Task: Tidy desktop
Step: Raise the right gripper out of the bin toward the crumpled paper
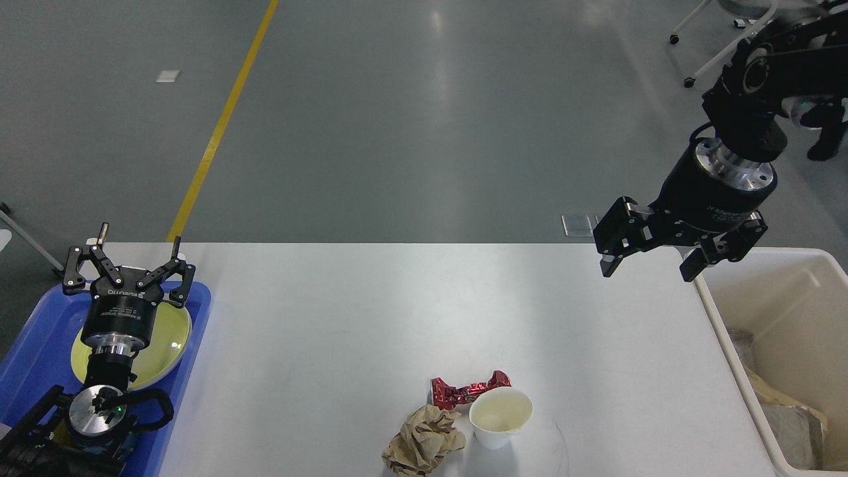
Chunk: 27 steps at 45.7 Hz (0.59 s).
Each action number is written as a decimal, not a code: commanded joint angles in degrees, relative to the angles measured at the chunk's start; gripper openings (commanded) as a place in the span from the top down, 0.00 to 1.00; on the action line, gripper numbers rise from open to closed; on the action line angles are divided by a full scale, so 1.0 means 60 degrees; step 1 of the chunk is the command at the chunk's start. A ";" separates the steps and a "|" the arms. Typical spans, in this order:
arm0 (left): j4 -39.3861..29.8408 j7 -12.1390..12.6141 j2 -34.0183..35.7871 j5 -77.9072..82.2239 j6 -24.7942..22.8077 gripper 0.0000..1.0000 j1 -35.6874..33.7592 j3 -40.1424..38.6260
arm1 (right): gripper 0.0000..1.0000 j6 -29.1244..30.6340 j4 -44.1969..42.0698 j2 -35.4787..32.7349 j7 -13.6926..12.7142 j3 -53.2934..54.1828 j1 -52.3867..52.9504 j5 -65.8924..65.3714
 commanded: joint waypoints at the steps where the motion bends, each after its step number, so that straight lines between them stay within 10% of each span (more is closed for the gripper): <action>1: 0.0000 0.0000 0.0006 0.0013 0.0000 0.04 0.0000 0.0006 | 0.00 -0.0229 0.0949 0.0181 -0.0007 0.0030 0.1264 0.0484; 27: 0.0000 0.0000 0.0006 -0.0002 0.0000 0.04 0.0000 -0.0008 | 0.00 -0.0449 0.1697 0.0474 0.0008 0.0424 0.1765 0.1028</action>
